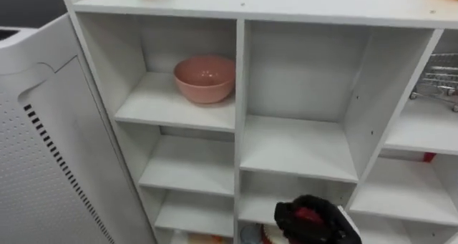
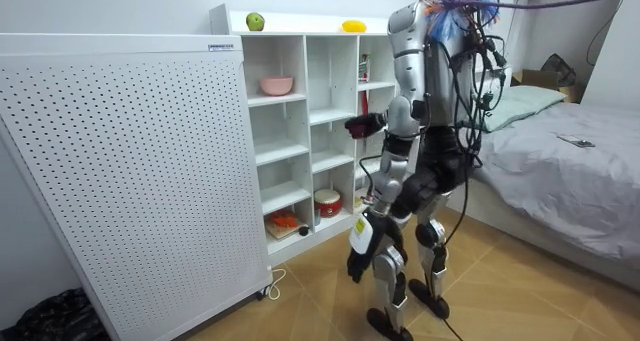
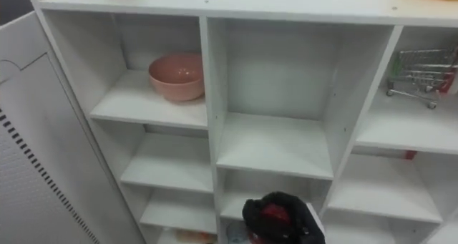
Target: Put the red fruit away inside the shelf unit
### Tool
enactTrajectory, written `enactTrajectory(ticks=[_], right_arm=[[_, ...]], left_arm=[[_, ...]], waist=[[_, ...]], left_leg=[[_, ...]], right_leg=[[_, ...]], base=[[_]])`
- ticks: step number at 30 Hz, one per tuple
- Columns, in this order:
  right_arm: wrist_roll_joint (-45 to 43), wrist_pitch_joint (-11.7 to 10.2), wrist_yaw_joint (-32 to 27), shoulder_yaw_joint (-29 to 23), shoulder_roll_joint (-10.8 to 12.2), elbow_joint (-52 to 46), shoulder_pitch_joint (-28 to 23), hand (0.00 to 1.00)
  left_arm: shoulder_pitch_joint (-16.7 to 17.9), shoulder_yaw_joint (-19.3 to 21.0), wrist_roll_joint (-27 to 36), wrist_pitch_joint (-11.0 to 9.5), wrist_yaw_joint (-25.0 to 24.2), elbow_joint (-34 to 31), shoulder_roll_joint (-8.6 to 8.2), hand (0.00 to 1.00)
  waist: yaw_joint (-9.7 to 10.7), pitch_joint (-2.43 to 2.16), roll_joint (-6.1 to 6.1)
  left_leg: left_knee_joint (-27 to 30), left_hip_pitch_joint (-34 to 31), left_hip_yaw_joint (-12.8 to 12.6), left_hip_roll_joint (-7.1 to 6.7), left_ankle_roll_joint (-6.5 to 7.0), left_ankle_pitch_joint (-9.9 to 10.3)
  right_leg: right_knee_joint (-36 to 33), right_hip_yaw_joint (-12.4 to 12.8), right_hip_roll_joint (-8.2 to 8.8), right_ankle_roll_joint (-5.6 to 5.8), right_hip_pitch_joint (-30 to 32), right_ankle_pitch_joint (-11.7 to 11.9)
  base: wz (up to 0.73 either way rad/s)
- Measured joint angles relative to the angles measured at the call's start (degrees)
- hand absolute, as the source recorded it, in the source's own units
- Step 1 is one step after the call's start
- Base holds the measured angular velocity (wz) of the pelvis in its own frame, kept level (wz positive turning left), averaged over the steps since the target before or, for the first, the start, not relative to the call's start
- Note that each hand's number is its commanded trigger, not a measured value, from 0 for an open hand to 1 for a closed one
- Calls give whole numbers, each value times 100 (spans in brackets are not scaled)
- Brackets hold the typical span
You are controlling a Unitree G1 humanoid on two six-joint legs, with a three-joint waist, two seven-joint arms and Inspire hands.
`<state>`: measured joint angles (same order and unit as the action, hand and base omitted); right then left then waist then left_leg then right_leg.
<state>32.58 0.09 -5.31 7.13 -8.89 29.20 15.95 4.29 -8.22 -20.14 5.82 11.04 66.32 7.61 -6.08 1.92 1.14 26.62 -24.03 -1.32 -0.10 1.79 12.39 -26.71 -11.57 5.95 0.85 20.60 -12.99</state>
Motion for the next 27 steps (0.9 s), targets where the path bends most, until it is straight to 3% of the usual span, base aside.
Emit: enactTrajectory(ticks=[1,6,10,13,19,27], right_arm=[[362,0,-50,-80,4,176,67,100],[1688,-7,-221,-226,2,590,422,100],[3126,-6,-229,-277,-72,1091,938,100],[3728,-8,-213,-398,-210,1429,1226,100],[4773,-19,-204,-719,-768,2278,2097,100],[5042,-10,-204,-906,-938,2492,2512,100]], left_arm=[[-3,-12,52,3,10,-25,-2,0],[39,-160,273,33,99,-253,1,0],[34,-369,486,36,131,-503,3,0],[50,-548,498,35,125,-640,-5,0],[-107,-624,501,92,100,-730,-9,0],[-108,-874,858,181,126,-908,21,0]], waist=[[-6,23,36],[-49,34,36],[-87,46,15],[-144,47,15],[-329,49,11],[-547,49,14]], left_leg=[[92,-226,1,-34,12,9],[359,-1136,-42,-163,40,-135],[553,-1708,-128,-175,44,-218],[686,-1950,-136,-164,41,-217],[934,-2394,-231,-178,54,-207],[1068,-2592,-257,-165,43,-197]], right_leg=[[-204,24,38,-6,271,-39],[-808,137,213,-39,1357,-193],[-1177,205,297,-85,2027,-226],[-1308,214,312,-115,2266,-239],[-1644,229,405,-155,2763,-283],[-1825,183,495,-219,2975,-340]], base=[[8],[7],[7],[-2],[2],[3]])
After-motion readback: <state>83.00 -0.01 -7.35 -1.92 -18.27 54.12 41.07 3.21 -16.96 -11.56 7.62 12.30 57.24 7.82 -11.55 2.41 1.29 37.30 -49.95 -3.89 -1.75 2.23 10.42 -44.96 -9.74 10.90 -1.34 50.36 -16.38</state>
